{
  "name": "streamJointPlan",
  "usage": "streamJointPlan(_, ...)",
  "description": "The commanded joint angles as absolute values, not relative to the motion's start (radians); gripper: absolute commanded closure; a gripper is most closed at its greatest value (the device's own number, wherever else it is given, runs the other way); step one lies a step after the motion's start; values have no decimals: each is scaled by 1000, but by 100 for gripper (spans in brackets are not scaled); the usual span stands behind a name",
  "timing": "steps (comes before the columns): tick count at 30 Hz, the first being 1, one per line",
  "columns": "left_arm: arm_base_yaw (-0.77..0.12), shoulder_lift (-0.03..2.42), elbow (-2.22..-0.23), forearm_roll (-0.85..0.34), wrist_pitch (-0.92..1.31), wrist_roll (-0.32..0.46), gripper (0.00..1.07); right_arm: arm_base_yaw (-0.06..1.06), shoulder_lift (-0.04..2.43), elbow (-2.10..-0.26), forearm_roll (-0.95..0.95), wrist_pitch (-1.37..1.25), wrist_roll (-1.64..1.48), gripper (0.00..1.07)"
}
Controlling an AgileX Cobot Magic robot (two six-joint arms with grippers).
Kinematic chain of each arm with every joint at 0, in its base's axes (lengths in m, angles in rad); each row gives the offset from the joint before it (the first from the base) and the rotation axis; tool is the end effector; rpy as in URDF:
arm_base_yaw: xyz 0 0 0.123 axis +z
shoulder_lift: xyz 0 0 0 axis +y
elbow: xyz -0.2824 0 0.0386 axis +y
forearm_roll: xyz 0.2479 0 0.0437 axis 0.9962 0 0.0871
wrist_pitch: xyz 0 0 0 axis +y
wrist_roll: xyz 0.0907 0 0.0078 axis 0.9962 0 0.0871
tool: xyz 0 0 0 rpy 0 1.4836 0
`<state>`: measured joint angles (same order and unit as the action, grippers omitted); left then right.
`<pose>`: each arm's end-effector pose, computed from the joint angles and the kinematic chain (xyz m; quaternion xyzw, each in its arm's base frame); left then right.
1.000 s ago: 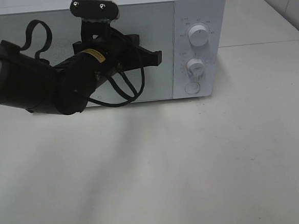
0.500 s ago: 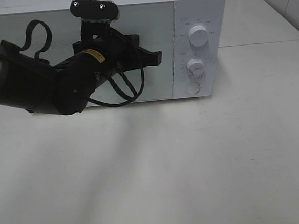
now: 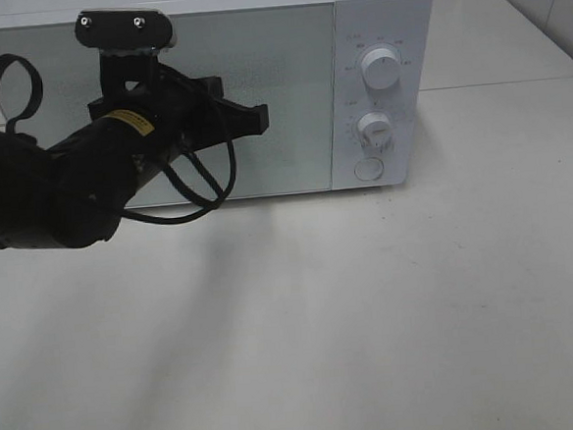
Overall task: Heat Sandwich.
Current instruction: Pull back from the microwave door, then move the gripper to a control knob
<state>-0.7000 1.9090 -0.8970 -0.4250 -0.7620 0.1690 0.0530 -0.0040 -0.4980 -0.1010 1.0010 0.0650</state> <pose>0.3103 -0.2276 0.1713 0.1227 0.7645 -0.1542 0.6137 -0.0027 -0.0079 0.2818 0.0055 0.8357 -0.0181 0.5489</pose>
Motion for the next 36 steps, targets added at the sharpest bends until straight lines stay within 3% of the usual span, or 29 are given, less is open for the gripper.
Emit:
streamJointPlan(1, -705, 1863, -857, -421, -752, 156, 107, 46, -32, -497, -105, 995, 72, 32)
streamJointPlan(6, -705, 1803, -814, -411, -634, 156, 107, 46, -32, -497, -105, 995, 72, 32)
streamJointPlan(9, -705, 1758, -806, -411, -458, 157, 92, 46, -32, -497, -105, 995, 72, 32)
streamJointPlan(10, -705, 1758, -806, -411, -458, 157, 92, 46, -32, -497, -105, 995, 72, 32)
streamJointPlan(11, -705, 1739, -806, -411, -370, 157, 68, 46, -32, -497, -105, 995, 72, 32)
streamJointPlan(13, -705, 1721, -806, -412, -288, 157, 37, 46, -32, -497, -105, 995, 72, 32)
streamJointPlan(14, -705, 1717, -806, -414, -257, 157, 25, 46, -32, -497, -105, 995, 72, 32)
streamJointPlan(15, -705, 1717, -806, -414, -257, 157, 25, 46, -32, -497, -105, 995, 72, 32)
streamJointPlan(16, -705, 1702, -806, -414, -174, 157, 4, 46, -32, -497, -105, 995, 72, 32)
streamJointPlan(29, -697, 1584, -806, -390, 194, 161, 7, 46, -32, -497, -105, 995, 72, 32)
streamJointPlan(36, -692, 1486, -808, -315, 371, 156, 7, 46, -32, -497, -105, 995, 72, 32)
